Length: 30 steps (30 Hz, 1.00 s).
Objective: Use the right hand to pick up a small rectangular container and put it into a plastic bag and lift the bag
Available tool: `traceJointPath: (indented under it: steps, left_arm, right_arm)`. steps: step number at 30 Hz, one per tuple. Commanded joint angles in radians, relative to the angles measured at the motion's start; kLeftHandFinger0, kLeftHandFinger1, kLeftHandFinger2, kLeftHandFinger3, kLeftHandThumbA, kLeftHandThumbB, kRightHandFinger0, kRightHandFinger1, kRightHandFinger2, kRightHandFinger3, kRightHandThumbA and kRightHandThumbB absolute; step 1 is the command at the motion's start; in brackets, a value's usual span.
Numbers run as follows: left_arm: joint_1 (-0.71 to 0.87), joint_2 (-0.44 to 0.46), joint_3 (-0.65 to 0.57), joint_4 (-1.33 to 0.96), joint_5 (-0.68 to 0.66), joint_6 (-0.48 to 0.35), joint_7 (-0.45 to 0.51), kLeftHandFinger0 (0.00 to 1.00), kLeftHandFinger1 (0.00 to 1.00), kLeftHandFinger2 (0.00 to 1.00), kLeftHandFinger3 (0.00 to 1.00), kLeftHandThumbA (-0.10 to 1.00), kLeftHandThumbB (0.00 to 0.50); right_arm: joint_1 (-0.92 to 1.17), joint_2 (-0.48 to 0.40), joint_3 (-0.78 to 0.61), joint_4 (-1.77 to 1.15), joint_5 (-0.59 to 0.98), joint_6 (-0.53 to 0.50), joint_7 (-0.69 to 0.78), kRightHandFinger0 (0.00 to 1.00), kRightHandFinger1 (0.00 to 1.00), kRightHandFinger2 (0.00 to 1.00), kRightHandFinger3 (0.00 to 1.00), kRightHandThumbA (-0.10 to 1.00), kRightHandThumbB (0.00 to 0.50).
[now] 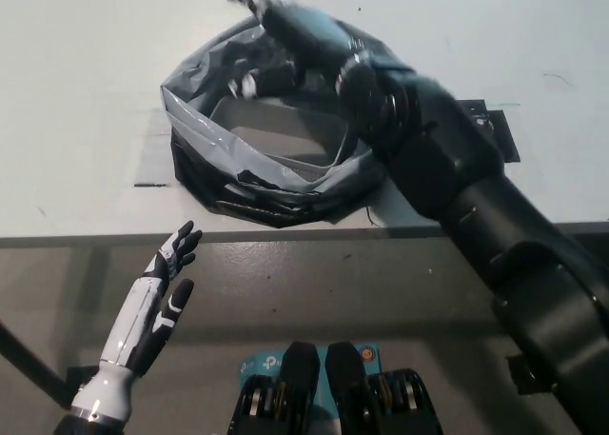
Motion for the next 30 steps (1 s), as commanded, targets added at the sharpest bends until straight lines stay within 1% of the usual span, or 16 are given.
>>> traceJointPath:
  steps: [1, 2, 4, 10, 12, 13, 15, 16, 17, 18, 19, 21, 23, 24, 26, 30]
  left_arm:
    - [-0.016, 0.011, -0.001, -0.024, -0.009, 0.005, -0.017, 1.00, 1.00, 1.00, 1.00, 0.95, 0.260]
    - [-0.015, 0.013, -0.001, -0.025, -0.008, 0.005, -0.017, 1.00, 1.00, 1.00, 1.00, 0.95, 0.261]
    - [-0.014, 0.012, -0.001, -0.021, -0.013, -0.003, -0.018, 1.00, 1.00, 1.00, 1.00, 0.95, 0.261]
    - [-0.016, 0.010, 0.001, -0.014, -0.019, -0.002, -0.017, 1.00, 1.00, 1.00, 1.00, 0.95, 0.269]
    - [-0.015, 0.011, 0.000, -0.017, -0.014, -0.001, -0.016, 1.00, 1.00, 1.00, 1.00, 0.96, 0.261]
    - [-0.014, 0.013, -0.002, -0.016, -0.006, -0.007, -0.016, 1.00, 1.00, 1.00, 1.00, 0.96, 0.247]
    - [-0.014, 0.013, -0.003, -0.014, -0.006, -0.013, -0.016, 1.00, 1.00, 1.00, 1.00, 0.96, 0.244]
    - [-0.014, 0.011, -0.004, -0.011, -0.007, -0.017, -0.015, 1.00, 1.00, 1.00, 1.00, 0.95, 0.240]
    - [-0.013, 0.009, -0.004, -0.010, -0.008, -0.018, -0.015, 1.00, 1.00, 1.00, 1.00, 0.95, 0.240]
    - [-0.012, 0.008, -0.006, -0.008, -0.006, -0.023, -0.014, 1.00, 1.00, 1.00, 1.00, 0.95, 0.246]
    - [-0.012, 0.009, -0.006, -0.007, -0.005, -0.026, -0.014, 1.00, 1.00, 1.00, 1.00, 0.95, 0.245]
    - [-0.012, 0.009, -0.006, -0.005, -0.005, -0.026, -0.014, 1.00, 1.00, 1.00, 1.00, 0.95, 0.244]
    - [-0.010, 0.009, -0.007, -0.008, -0.007, -0.023, -0.015, 1.00, 1.00, 1.00, 1.00, 0.95, 0.247]
    - [-0.009, 0.009, -0.007, -0.006, -0.007, -0.026, -0.015, 1.00, 1.00, 1.00, 1.00, 0.95, 0.247]
    - [-0.005, 0.008, -0.008, 0.000, -0.002, -0.034, -0.012, 1.00, 1.00, 1.00, 1.00, 0.95, 0.244]
    - [0.010, 0.003, -0.009, -0.005, -0.003, -0.035, -0.009, 1.00, 1.00, 1.00, 1.00, 0.95, 0.248]
  right_arm:
    - [-0.096, -0.027, -0.046, -0.148, 0.044, -0.016, 0.001, 1.00, 1.00, 1.00, 1.00, 0.95, 0.500]
    - [-0.097, -0.030, -0.051, -0.161, 0.044, -0.009, 0.004, 1.00, 1.00, 1.00, 1.00, 0.95, 0.500]
    - [-0.091, -0.047, -0.063, -0.190, 0.049, 0.017, 0.023, 1.00, 1.00, 1.00, 1.00, 0.88, 0.500]
    - [-0.065, -0.089, -0.056, -0.162, 0.026, 0.042, 0.026, 1.00, 1.00, 1.00, 1.00, 0.92, 0.500]
    - [-0.059, -0.096, -0.052, -0.128, 0.018, 0.049, 0.013, 1.00, 1.00, 1.00, 1.00, 0.92, 0.500]
    - [-0.052, -0.100, -0.050, -0.099, 0.015, 0.061, 0.005, 1.00, 1.00, 1.00, 1.00, 0.91, 0.500]
    - [-0.047, -0.101, -0.051, -0.072, 0.019, 0.060, -0.003, 1.00, 1.00, 1.00, 1.00, 0.90, 0.500]
    - [-0.044, -0.104, -0.048, -0.054, 0.018, 0.059, -0.006, 1.00, 1.00, 1.00, 1.00, 0.84, 0.498]
    - [-0.043, -0.106, -0.046, -0.046, 0.016, 0.059, -0.007, 1.00, 1.00, 1.00, 1.00, 0.84, 0.498]
    - [-0.036, -0.115, -0.030, 0.007, -0.002, 0.056, -0.021, 1.00, 1.00, 1.00, 1.00, 0.95, 0.500]
    - [-0.033, -0.120, -0.023, 0.052, -0.010, 0.051, -0.037, 1.00, 1.00, 1.00, 1.00, 0.96, 0.500]
    - [-0.031, -0.125, -0.023, 0.127, -0.004, 0.045, -0.051, 1.00, 1.00, 1.00, 1.00, 0.96, 0.500]
    - [-0.031, -0.127, -0.034, 0.200, 0.016, 0.029, -0.071, 1.00, 1.00, 1.00, 1.00, 0.91, 0.500]
    - [-0.033, -0.128, -0.039, 0.238, 0.024, 0.024, -0.079, 1.00, 1.00, 1.00, 1.00, 0.91, 0.500]
    - [-0.030, -0.134, -0.036, 0.291, 0.024, 0.016, -0.092, 1.00, 1.00, 1.00, 1.00, 0.95, 0.500]
    - [-0.018, -0.137, -0.029, 0.344, 0.024, 0.000, -0.110, 1.00, 1.00, 1.00, 1.00, 0.96, 0.500]
